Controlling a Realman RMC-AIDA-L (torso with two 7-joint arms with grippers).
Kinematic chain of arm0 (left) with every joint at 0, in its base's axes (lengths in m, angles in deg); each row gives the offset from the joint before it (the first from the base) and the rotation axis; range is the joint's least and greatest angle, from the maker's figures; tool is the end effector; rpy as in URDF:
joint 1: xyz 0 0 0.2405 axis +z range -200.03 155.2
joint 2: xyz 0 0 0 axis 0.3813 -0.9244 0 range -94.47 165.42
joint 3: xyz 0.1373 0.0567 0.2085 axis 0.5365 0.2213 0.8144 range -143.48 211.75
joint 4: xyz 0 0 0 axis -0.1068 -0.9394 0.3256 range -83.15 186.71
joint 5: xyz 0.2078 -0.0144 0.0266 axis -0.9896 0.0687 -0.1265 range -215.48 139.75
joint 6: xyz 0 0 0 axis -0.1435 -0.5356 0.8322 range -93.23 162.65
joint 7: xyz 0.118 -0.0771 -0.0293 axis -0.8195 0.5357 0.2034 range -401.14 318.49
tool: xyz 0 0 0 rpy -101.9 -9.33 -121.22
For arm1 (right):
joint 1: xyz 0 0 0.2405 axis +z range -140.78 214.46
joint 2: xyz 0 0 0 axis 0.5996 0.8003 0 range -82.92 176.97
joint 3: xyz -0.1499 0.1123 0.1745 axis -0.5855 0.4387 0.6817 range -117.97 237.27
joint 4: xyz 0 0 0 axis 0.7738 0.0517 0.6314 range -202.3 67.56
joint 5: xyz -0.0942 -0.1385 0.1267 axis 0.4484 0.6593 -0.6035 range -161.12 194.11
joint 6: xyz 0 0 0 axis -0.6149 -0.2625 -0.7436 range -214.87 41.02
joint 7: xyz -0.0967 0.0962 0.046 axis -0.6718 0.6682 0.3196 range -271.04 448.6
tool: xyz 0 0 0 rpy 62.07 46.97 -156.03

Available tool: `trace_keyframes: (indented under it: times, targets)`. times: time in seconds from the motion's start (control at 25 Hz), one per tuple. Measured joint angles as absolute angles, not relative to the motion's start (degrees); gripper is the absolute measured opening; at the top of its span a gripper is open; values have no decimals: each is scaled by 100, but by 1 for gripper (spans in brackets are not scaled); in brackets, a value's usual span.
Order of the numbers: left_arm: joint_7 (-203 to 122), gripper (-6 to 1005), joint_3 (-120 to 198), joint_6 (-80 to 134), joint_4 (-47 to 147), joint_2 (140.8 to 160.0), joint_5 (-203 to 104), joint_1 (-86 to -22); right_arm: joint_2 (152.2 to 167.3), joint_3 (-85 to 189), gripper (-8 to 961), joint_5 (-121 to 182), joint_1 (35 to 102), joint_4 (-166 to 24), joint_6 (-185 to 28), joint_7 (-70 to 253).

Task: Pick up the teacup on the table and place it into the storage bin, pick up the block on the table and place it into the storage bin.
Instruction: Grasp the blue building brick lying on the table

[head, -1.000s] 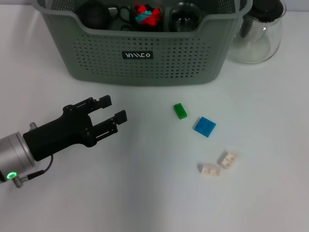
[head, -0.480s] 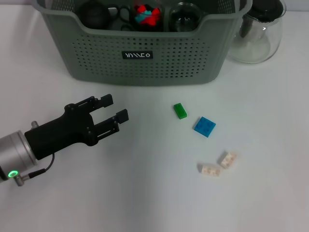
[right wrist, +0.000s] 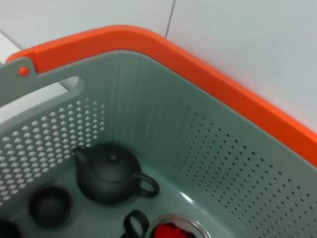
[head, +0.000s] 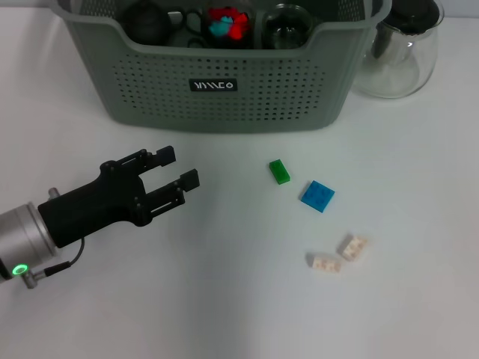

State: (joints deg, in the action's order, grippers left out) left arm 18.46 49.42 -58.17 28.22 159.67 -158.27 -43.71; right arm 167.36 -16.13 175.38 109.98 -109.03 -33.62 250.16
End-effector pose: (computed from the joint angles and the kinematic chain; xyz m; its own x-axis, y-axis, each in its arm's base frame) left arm -0.3082 0.2526 -0.0399 0.5892 0.3403 0.7328 0.6359 -0.7548 -0.1608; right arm 0.0180 0.4833 -0.0467 0.8792 -0.4726 -0.0596 -0.3914 -0.6455 -0.6559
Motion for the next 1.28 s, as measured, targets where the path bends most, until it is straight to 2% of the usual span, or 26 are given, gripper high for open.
trace_keyframes:
  times: [0.16, 0.4, 0.6, 0.8, 0.92, 1.04, 1.28]
  targets:
    - [1852, 660, 4942, -5818, 2815, 15966, -15827, -4354, 16727, -1641, 677, 17010, 9833, -13417, -1834, 24715]
    - [1853, 660, 4933, -5796, 2801, 15966, -15827, -4331, 16627, -1082, 675, 15331, 8033, -16775, 219, 23717]
    - [1853, 660, 4934, -5787, 2818, 15966, -15828, -4339, 16607, -511, 674, 14124, 7268, -17158, 1478, 22897]
    - [1853, 660, 4897, -5785, 2820, 15966, -15827, -4336, 16642, -501, 673, 15053, 6927, -17110, 2303, 22813]
    - [1853, 660, 4882, -5784, 2822, 15962, -15827, -4363, 16719, -683, 671, 15943, 6904, -16954, 2425, 22862]
    - [1853, 660, 4882, -5783, 2823, 15959, -15827, -4379, 16726, -1131, 668, 16205, 6933, -16514, 2352, 22922]
    - [1853, 660, 4874, -5767, 2823, 15958, -15827, -4340, 16719, -2176, 574, 16310, 7214, -15155, 1435, 22848]
